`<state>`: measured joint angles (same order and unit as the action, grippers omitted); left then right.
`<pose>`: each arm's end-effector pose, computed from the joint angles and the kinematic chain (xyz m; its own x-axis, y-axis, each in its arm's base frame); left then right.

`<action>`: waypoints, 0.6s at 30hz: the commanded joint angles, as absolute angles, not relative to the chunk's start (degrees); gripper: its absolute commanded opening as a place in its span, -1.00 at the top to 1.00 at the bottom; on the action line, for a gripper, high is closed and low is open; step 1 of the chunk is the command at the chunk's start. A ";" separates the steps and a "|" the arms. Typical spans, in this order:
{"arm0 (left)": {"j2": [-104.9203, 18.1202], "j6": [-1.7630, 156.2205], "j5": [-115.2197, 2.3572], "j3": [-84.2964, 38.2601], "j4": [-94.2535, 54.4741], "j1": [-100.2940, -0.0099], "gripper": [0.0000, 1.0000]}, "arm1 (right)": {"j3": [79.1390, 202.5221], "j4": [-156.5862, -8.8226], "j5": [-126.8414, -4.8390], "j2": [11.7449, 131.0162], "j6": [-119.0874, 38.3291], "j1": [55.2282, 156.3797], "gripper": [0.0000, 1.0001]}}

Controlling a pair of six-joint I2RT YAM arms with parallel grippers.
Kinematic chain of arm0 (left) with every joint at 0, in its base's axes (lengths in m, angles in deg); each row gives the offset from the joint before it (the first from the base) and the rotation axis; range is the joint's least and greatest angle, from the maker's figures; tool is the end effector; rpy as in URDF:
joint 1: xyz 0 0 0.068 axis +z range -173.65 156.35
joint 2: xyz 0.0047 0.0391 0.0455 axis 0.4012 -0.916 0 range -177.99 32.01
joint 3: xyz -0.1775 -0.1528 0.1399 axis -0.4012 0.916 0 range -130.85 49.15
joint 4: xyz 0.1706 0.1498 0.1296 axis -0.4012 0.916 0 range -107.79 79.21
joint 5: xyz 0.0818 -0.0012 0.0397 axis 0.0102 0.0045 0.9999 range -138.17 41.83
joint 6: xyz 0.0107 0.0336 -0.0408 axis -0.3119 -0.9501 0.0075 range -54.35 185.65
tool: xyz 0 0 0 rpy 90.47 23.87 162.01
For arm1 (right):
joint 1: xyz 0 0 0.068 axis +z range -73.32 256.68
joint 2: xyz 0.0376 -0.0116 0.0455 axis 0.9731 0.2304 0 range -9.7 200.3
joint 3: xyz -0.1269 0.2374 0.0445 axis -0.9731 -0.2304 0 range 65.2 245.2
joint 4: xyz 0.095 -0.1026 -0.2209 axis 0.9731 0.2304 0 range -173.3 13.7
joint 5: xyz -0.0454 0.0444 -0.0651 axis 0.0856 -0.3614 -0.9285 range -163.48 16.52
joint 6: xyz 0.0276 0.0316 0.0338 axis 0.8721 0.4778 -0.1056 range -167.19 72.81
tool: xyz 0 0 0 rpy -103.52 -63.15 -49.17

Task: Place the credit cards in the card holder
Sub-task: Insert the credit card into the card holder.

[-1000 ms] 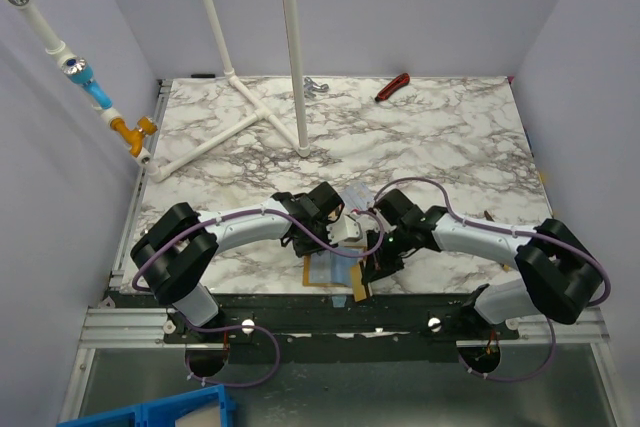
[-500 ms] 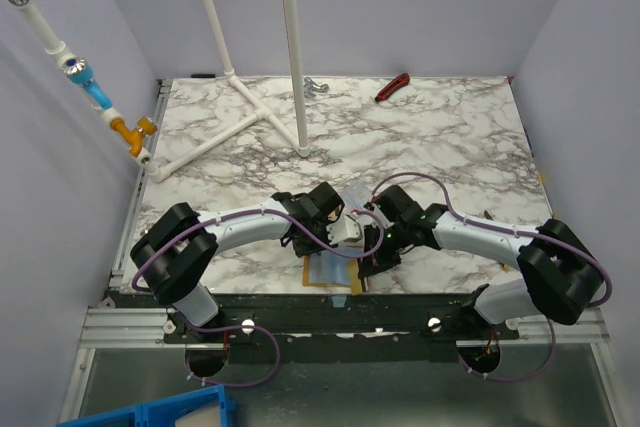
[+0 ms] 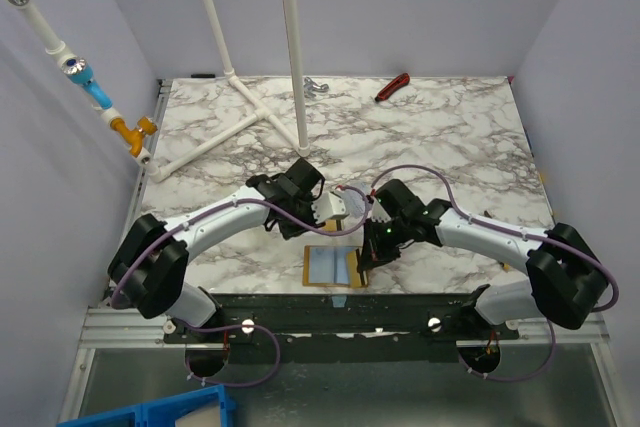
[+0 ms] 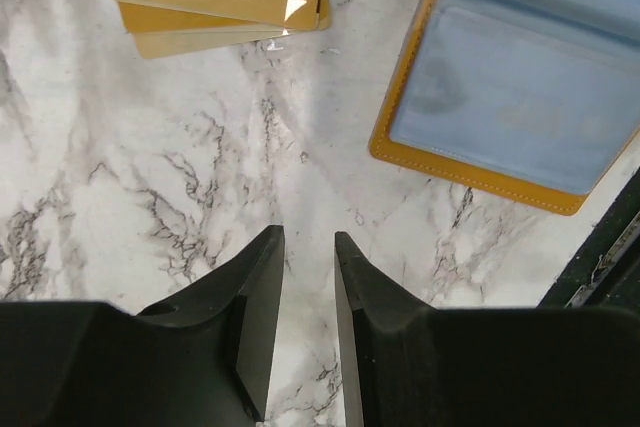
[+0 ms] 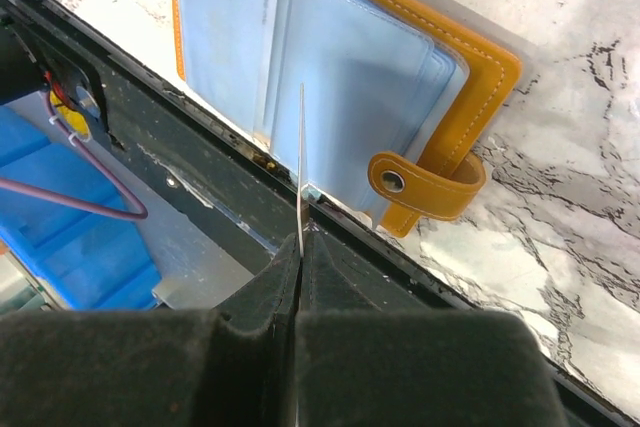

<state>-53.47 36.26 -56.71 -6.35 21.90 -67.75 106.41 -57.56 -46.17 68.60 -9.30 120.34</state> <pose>0.1969 -0.1981 0.2040 -0.2308 0.8994 -0.3713 0.9624 0.2672 0.0492 0.1669 0.1819 0.1782 -0.9777 -0.1788 -0.1098 -0.2085 0.7704 0.6025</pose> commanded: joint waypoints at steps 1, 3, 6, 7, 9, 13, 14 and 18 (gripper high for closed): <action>-50.24 33.74 -61.05 -8.51 25.14 -66.63 0.41 | 107.81 -60.69 -45.53 69.57 -8.82 120.48 0.99; -51.02 34.37 -63.14 -8.59 24.94 -66.88 0.42 | 108.80 -62.73 -45.18 71.31 -8.30 120.48 0.99; -52.37 35.36 -65.24 -8.08 23.74 -67.65 0.42 | 109.66 -67.13 -45.91 73.07 -7.21 120.52 0.99; -52.52 35.51 -65.47 -7.40 22.79 -67.97 0.42 | 109.61 -68.77 -46.55 73.70 -6.75 120.48 0.99; -52.62 35.35 -65.29 -5.60 20.88 -68.85 0.42 | 108.89 -71.97 -46.90 75.12 -5.69 120.49 0.99; -52.16 34.60 -64.44 -2.39 18.69 -70.26 0.44 | 106.82 -77.41 -44.13 78.53 -4.12 120.48 0.99; -52.03 34.42 -64.22 -1.77 18.31 -70.58 0.45 | 106.56 -77.70 -43.66 79.44 -3.99 120.53 0.99; -50.58 34.16 -64.02 0.46 16.65 -71.84 0.48 | 105.38 -78.05 -44.96 80.56 -3.97 120.53 0.99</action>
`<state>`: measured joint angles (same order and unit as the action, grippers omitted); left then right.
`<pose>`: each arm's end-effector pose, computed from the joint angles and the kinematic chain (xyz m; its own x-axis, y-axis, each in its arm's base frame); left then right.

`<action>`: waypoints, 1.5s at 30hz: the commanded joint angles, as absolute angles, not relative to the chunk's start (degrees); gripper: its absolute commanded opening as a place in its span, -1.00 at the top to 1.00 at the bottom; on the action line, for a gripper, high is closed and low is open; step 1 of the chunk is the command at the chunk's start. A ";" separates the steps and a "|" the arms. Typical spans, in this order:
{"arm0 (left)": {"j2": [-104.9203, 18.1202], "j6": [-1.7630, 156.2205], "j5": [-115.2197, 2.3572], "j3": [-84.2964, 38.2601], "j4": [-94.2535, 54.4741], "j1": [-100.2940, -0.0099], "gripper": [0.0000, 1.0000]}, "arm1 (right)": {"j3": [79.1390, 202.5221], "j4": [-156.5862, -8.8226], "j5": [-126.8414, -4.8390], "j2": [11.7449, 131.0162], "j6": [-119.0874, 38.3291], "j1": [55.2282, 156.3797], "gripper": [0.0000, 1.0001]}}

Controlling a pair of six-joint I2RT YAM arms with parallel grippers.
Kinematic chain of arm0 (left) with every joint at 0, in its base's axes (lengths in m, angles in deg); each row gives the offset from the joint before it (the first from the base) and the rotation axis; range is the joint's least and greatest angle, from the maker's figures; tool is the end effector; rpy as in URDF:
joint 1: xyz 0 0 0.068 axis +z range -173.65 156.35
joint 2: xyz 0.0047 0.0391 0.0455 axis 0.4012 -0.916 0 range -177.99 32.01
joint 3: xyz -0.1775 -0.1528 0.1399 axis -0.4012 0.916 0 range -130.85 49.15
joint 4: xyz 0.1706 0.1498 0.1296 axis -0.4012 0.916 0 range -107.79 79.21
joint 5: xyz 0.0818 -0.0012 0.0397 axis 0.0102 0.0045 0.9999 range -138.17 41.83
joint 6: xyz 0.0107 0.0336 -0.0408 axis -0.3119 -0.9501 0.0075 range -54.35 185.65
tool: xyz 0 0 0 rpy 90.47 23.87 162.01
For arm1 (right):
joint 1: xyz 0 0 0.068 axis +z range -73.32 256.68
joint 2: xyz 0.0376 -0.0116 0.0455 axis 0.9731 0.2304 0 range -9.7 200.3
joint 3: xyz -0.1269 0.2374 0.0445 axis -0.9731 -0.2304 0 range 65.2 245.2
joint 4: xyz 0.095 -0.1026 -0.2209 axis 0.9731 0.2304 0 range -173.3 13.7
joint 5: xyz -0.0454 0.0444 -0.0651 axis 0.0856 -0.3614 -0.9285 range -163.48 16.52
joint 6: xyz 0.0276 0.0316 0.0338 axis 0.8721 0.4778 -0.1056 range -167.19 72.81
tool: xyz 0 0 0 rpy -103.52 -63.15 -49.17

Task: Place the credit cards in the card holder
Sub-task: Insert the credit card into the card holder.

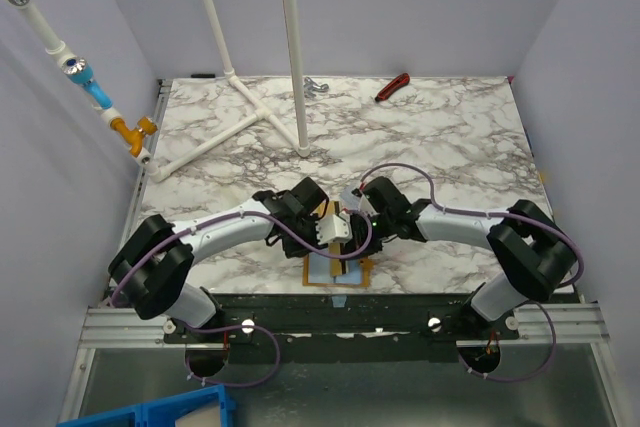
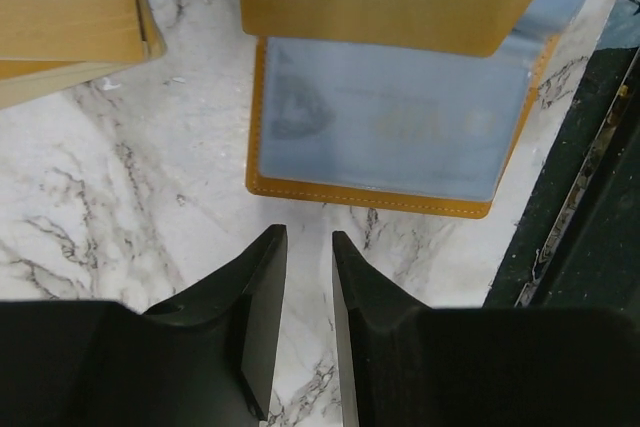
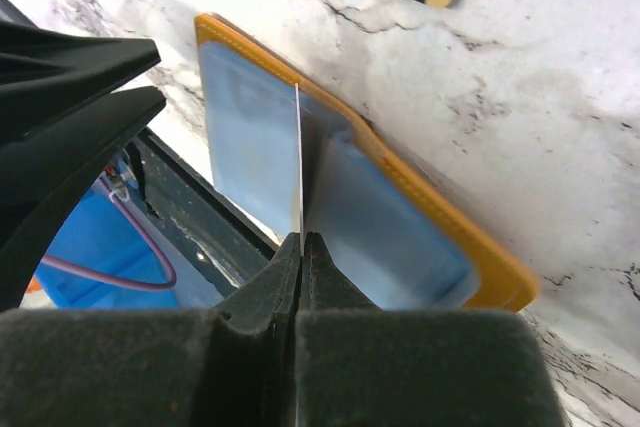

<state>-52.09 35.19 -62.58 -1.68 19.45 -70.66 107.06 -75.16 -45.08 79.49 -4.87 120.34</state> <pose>0.1754 -0.2011 0.1897 -0.1662 0.8983 -0.4067 0.9853 0.1673 -0.0330 0.1953 0.2098 0.1513 -0.9808 -0.1174 -0.1554 -0.1921 0.7159 0.6713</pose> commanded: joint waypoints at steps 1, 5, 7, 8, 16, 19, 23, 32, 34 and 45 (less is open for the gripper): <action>-50.07 34.45 -64.22 0.87 16.13 -72.28 0.48 | 105.22 -77.80 -45.73 80.48 -4.23 120.50 0.99; -48.11 37.77 -66.50 2.95 13.06 -73.59 0.47 | 104.15 -76.78 -48.68 80.47 -5.15 120.47 0.99; -47.87 38.37 -65.88 4.34 11.79 -75.21 0.45 | 103.58 -76.82 -49.64 80.89 -5.22 120.51 0.99; -47.75 38.40 -65.41 5.10 11.12 -76.05 0.44 | 103.35 -77.01 -49.86 81.21 -5.21 120.53 0.99; -48.87 36.65 -61.32 8.44 7.36 -81.95 0.43 | 102.32 -78.82 -51.75 82.90 -3.99 120.46 0.99; -50.54 37.29 -60.76 7.90 6.02 -82.58 0.45 | 102.63 -78.74 -52.45 82.85 -4.11 120.25 0.99; -53.49 38.52 -59.32 6.45 5.77 -82.89 0.48 | 102.87 -78.29 -53.23 82.29 -4.62 119.10 0.99; -53.21 40.34 -59.43 4.38 6.79 -82.97 0.50 | 104.26 -77.64 -53.91 81.35 -5.58 117.11 0.99; -53.79 40.44 -58.71 3.62 7.01 -83.20 0.50 | 104.33 -77.26 -54.31 81.23 -5.76 117.08 0.99; -56.41 41.54 -55.53 2.64 6.78 -85.35 0.52 | 100.98 -79.30 -53.71 77.64 -4.67 116.95 0.99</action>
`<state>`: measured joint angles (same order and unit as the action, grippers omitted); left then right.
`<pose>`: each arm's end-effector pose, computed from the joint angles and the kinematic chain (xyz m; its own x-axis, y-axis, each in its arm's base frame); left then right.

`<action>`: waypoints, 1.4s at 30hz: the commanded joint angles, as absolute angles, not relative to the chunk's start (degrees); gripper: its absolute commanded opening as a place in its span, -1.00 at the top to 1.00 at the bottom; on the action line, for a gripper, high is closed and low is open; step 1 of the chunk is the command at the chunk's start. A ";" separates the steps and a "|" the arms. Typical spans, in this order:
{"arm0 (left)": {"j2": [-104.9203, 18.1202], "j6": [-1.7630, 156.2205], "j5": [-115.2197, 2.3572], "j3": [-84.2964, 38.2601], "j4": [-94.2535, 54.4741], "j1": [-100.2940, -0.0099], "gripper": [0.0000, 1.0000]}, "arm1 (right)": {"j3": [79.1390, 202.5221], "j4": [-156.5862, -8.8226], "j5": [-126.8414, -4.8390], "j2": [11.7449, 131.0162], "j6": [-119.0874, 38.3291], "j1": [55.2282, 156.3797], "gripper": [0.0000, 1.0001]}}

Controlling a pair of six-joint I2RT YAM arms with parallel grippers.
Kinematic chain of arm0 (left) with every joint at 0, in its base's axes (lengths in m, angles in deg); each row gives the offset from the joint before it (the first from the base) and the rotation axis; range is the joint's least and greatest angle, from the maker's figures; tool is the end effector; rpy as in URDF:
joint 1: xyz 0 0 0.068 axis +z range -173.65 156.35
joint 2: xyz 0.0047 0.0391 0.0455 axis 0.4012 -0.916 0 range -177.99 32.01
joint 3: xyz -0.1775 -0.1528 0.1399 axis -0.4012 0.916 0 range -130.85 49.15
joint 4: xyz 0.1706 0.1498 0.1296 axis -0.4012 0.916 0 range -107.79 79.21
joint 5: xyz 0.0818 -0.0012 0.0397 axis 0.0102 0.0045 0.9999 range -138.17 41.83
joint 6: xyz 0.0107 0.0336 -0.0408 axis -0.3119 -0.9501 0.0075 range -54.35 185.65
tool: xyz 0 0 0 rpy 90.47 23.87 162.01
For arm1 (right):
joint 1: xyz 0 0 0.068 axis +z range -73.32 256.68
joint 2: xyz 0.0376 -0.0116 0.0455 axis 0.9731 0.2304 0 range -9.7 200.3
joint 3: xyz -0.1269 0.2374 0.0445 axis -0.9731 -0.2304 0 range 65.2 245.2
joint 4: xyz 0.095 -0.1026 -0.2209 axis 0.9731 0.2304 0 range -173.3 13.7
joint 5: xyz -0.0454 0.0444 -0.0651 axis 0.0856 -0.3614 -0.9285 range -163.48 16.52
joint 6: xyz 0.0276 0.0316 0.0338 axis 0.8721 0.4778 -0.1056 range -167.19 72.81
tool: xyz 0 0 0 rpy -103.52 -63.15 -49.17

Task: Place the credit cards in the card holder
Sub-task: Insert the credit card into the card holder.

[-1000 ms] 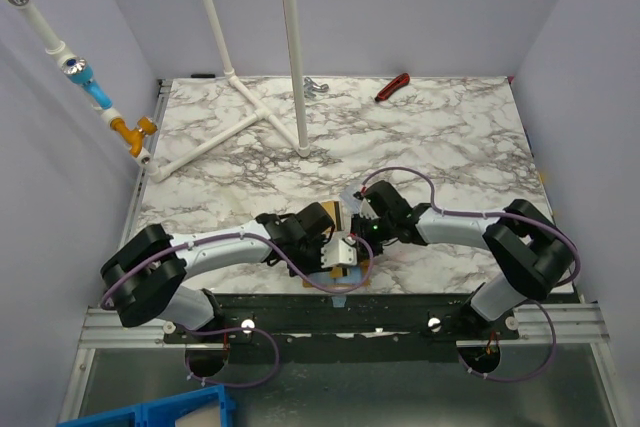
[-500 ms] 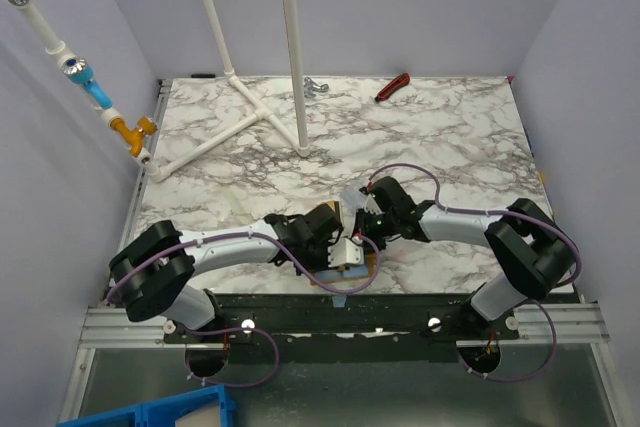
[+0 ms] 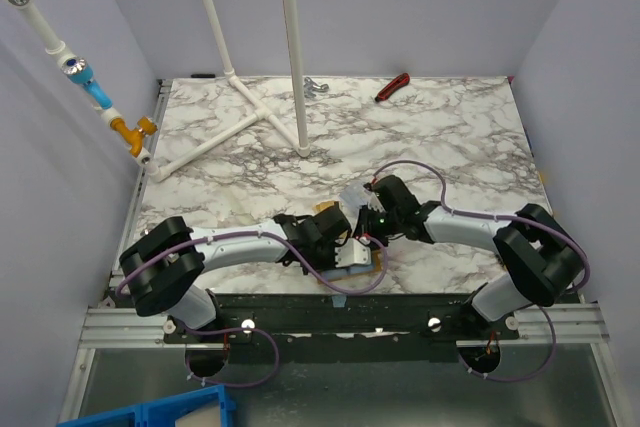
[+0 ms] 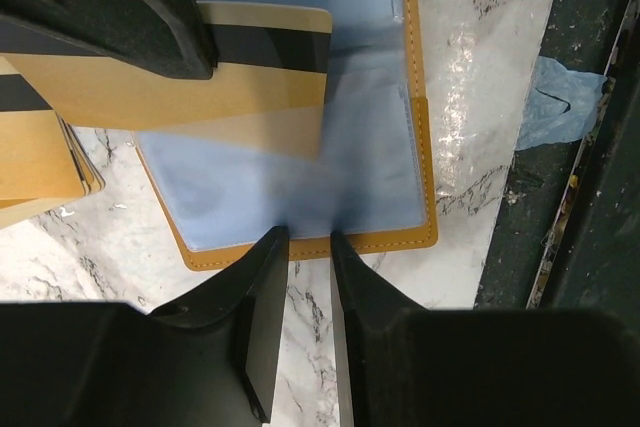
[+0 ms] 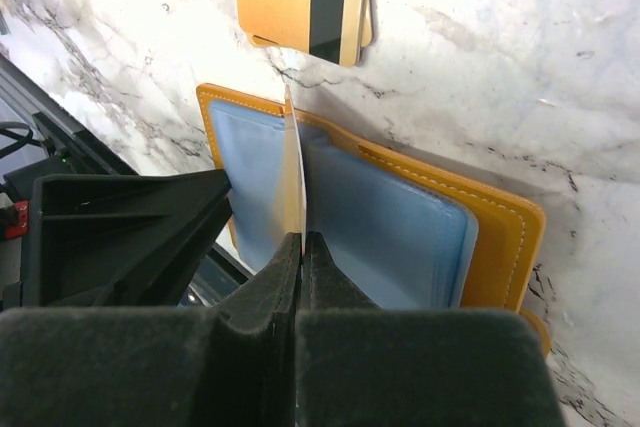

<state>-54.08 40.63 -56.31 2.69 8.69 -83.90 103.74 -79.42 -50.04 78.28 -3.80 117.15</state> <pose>0.1312 -0.2396 0.1671 -0.0356 0.9059 -0.4219 0.9965 0.0643 0.0540 0.2033 0.1921 0.1448 -0.9766 -0.0048 -0.2150 -0.1451 0.7528 0.6421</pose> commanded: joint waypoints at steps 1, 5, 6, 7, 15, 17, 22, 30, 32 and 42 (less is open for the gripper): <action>-56.55 41.58 -55.26 2.72 6.79 -85.50 0.52 | 100.27 -80.02 -52.98 77.78 -4.54 117.02 0.99; -56.79 41.74 -54.42 3.22 6.61 -86.14 0.53 | 97.95 -82.05 -50.33 79.14 -3.43 117.11 0.99; -56.90 41.68 -54.25 3.35 6.56 -86.23 0.53 | 97.46 -82.25 -50.21 79.11 -3.21 117.17 0.99; -56.99 41.58 -54.08 3.44 6.59 -86.23 0.53 | 96.68 -82.47 -50.19 78.77 -3.08 117.19 0.99; -57.47 40.80 -52.96 3.71 5.92 -86.23 0.56 | 94.10 -80.31 -48.80 75.81 -3.57 117.36 0.99; -57.56 40.54 -52.61 3.55 5.79 -86.23 0.57 | 93.89 -79.56 -48.36 75.71 -3.94 117.54 0.99; -57.86 39.96 -51.57 3.31 5.61 -86.23 0.59 | 93.76 -76.79 -47.95 75.77 -5.41 117.54 0.99; -58.69 39.02 -50.28 2.49 5.56 -86.19 0.60 | 95.26 -74.40 -46.69 76.75 -7.50 117.53 0.99; -58.70 38.90 -49.97 2.61 5.34 -86.23 0.60 | 95.96 -74.26 -46.17 77.30 -7.87 117.50 0.99; -58.52 38.77 -49.75 2.57 4.82 -86.23 0.60 | 95.61 -80.78 -44.63 80.86 -4.67 117.51 0.99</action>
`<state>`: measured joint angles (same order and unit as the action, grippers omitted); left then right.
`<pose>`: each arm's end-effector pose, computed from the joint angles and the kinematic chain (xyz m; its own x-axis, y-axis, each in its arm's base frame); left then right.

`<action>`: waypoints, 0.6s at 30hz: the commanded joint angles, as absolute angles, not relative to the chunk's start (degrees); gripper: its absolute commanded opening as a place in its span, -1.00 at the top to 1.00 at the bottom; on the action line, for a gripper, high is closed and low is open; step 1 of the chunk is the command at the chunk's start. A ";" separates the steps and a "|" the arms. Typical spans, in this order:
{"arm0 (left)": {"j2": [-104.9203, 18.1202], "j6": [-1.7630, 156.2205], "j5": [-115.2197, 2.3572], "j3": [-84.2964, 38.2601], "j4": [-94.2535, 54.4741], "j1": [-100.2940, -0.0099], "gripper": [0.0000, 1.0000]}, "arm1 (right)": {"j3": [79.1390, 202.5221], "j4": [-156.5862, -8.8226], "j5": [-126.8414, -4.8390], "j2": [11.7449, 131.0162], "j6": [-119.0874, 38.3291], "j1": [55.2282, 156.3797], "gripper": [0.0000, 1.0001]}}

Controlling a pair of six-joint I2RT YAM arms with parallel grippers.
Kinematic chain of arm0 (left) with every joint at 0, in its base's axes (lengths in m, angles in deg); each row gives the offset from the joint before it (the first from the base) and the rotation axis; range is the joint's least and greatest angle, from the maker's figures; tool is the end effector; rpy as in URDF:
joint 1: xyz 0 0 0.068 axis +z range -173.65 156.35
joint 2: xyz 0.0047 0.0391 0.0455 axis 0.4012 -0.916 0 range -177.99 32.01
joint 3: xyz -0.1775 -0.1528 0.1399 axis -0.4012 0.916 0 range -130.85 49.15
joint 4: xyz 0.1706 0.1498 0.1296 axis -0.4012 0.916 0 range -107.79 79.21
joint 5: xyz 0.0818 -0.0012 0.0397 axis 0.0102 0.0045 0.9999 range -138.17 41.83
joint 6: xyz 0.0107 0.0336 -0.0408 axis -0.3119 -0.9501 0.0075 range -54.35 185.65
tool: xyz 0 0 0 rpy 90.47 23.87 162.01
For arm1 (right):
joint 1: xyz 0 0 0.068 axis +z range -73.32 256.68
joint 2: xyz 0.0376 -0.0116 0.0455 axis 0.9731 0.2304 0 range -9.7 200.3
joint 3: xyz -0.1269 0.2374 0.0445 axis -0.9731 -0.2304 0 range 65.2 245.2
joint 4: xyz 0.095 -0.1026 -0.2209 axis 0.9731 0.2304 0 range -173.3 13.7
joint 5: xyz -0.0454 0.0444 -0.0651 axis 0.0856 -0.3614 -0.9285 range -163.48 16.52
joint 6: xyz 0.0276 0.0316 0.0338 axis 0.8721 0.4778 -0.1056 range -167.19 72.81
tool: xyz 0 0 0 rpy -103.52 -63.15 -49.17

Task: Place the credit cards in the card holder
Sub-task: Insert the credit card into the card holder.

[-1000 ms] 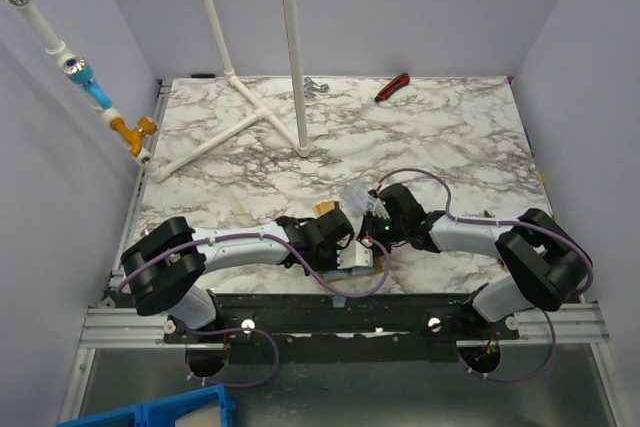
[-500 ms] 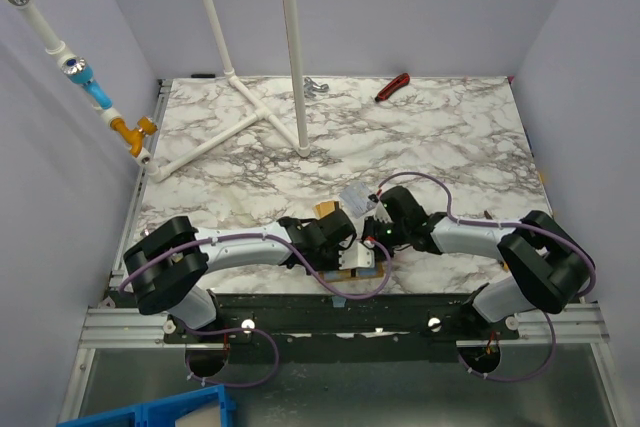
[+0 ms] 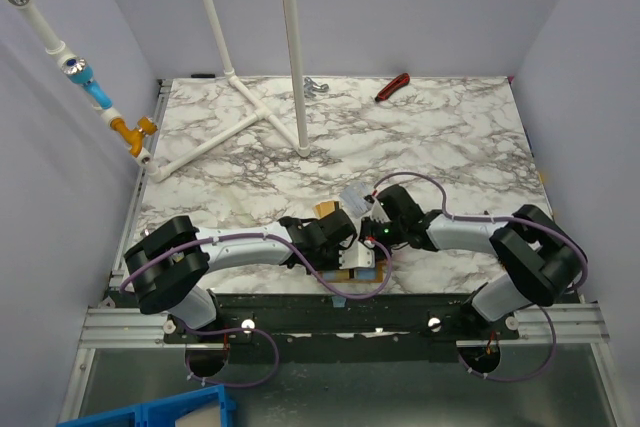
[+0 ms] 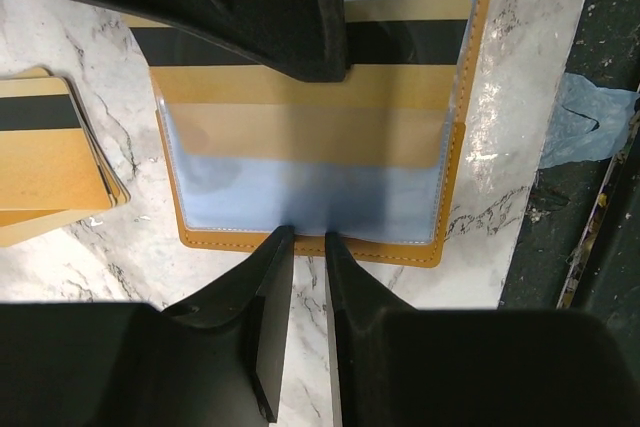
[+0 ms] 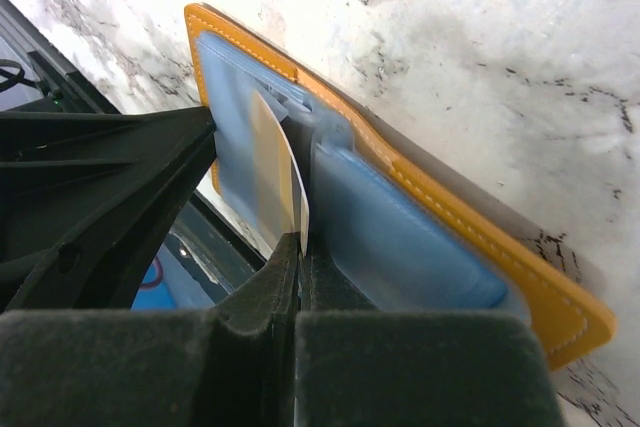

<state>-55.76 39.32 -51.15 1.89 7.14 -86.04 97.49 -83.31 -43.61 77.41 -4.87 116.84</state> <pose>0.1284 -0.2494 0.1643 0.0192 0.9190 -0.3937 0.9890 0.0402 0.1420 0.1852 0.1795 0.1259 -0.9860 -0.0682 -0.1522 -0.1553 0.7080 0.6889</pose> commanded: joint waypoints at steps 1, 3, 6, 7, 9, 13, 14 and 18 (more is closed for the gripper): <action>-58.38 38.67 -49.58 2.55 4.70 -86.22 0.60 | 95.65 -81.38 -44.61 81.08 -4.12 117.63 0.99; -58.43 38.34 -49.38 2.55 4.41 -86.14 0.60 | 96.11 -81.92 -44.96 81.57 -3.54 117.77 0.99; -58.19 37.98 -49.18 2.40 4.36 -86.08 0.60 | 98.30 -77.77 -47.14 82.49 -4.40 117.80 0.84; -57.99 37.96 -49.17 2.48 4.36 -86.05 0.60 | 98.69 -75.76 -48.31 82.22 -4.72 117.80 0.74; -57.52 37.81 -49.17 2.89 4.28 -85.97 0.60 | 98.56 -73.12 -50.89 80.18 -4.39 117.74 0.51; -56.85 37.31 -48.89 4.05 4.02 -85.87 0.60 | 97.70 -68.99 -54.71 75.34 -3.30 117.67 0.02; -56.77 37.26 -48.90 4.21 4.03 -85.88 0.61 | 97.70 -68.32 -54.87 74.69 -3.08 117.65 -0.07; -56.56 37.35 -48.97 4.41 3.84 -85.74 0.61 | 97.57 -66.63 -55.45 73.38 -2.23 117.61 -0.28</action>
